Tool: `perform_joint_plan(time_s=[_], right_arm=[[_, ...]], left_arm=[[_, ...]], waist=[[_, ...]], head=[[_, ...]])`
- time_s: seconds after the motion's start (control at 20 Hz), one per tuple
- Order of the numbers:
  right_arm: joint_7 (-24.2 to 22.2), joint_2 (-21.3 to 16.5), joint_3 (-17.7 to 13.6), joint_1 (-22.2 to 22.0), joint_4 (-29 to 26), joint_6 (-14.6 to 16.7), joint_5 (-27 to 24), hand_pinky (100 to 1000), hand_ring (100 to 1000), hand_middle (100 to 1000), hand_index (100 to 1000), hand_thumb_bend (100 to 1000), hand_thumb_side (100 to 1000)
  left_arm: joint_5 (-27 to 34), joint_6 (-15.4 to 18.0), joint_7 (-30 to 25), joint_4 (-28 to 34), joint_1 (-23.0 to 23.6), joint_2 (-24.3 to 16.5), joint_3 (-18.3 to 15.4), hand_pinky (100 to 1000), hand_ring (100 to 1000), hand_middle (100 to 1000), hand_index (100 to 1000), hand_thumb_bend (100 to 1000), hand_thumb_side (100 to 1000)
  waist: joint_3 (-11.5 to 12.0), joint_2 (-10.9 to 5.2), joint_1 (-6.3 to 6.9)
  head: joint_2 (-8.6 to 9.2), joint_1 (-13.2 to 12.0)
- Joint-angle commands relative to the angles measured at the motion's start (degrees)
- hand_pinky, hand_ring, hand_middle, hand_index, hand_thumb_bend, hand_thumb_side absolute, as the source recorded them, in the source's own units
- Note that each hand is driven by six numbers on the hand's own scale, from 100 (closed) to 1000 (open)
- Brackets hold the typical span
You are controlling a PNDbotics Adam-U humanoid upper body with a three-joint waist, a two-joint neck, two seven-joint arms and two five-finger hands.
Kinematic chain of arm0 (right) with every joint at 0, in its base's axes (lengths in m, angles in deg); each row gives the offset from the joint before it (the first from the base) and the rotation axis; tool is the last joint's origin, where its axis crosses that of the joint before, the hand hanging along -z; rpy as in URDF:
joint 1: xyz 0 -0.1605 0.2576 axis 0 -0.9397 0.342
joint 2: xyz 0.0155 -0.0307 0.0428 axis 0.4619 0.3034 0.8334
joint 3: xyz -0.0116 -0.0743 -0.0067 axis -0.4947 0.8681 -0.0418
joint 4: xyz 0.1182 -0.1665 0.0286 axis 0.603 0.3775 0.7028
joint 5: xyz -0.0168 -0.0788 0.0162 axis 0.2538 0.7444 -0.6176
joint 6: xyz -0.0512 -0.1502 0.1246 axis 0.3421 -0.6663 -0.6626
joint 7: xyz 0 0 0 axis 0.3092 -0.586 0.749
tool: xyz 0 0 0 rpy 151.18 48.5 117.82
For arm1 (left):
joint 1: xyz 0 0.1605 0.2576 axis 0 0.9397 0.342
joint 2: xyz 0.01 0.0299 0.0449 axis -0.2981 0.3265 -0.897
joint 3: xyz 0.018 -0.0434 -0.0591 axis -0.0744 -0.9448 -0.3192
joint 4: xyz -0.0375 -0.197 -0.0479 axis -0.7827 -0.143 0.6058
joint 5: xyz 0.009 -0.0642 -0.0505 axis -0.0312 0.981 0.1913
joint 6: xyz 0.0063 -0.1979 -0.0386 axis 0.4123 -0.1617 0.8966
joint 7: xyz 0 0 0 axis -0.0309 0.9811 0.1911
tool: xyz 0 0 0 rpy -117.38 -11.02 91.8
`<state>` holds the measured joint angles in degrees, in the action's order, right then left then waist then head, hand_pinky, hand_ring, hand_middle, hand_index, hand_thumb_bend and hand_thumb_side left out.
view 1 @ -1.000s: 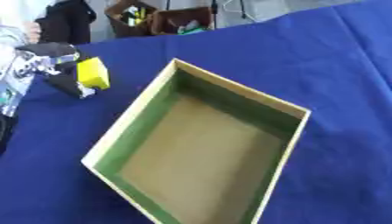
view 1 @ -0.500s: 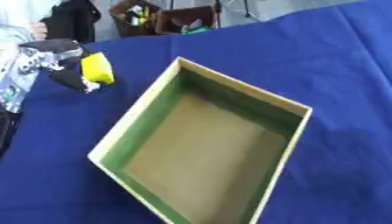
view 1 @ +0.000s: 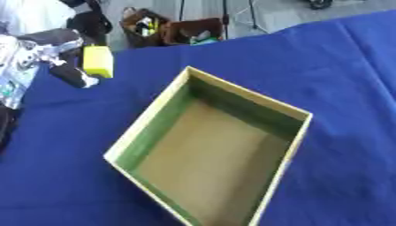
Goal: Pick up objects on the table and place them in the box.
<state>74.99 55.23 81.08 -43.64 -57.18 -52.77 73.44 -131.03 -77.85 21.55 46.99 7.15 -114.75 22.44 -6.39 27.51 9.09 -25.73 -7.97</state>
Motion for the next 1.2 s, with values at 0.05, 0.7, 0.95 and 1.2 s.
perform_joint_plan(time_s=[0.05, 0.7, 0.95, 1.2], right_arm=[[0.29, -0.19, -0.71, -0.07, -0.54, -0.21, -0.96, 727, 648, 576, 729, 100, 419], [0.77, -0.01, -1.38, 0.32, -0.54, -0.12, -4.35, 719, 643, 576, 728, 100, 417], [0.47, 0.42, -1.3, 0.52, -0.54, -0.2, -5.55, 719, 642, 576, 728, 100, 417], [0.63, 0.63, -1.35, 1.08, -0.54, 0.14, -6.6, 716, 640, 576, 727, 100, 417]], left_arm=[[1.12, 0.14, 1.59, 3.76, -0.62, -2.32, 0.85, 100, 240, 370, 534, 100, 323], [22.58, -4.32, -4.73, 31.05, 4.23, 1.42, 9.7, 100, 219, 330, 504, 100, 328], [28.8, -8.04, -5.59, 36.18, 6.36, 7.29, 11.31, 100, 214, 321, 493, 100, 341], [27.32, -9.01, -6.92, 36.77, 8.3, 13.21, 13.71, 100, 212, 318, 489, 100, 353]], waist=[[0.82, -2.44, -0.77], [6.22, -7.77, -3.45], [7.17, -9.29, -3.84], [7.74, -10.17, -4.35]], head=[[-1.19, 0.88], [-5.33, 5.48], [-5.87, 6.07], [-5.98, 6.74]])
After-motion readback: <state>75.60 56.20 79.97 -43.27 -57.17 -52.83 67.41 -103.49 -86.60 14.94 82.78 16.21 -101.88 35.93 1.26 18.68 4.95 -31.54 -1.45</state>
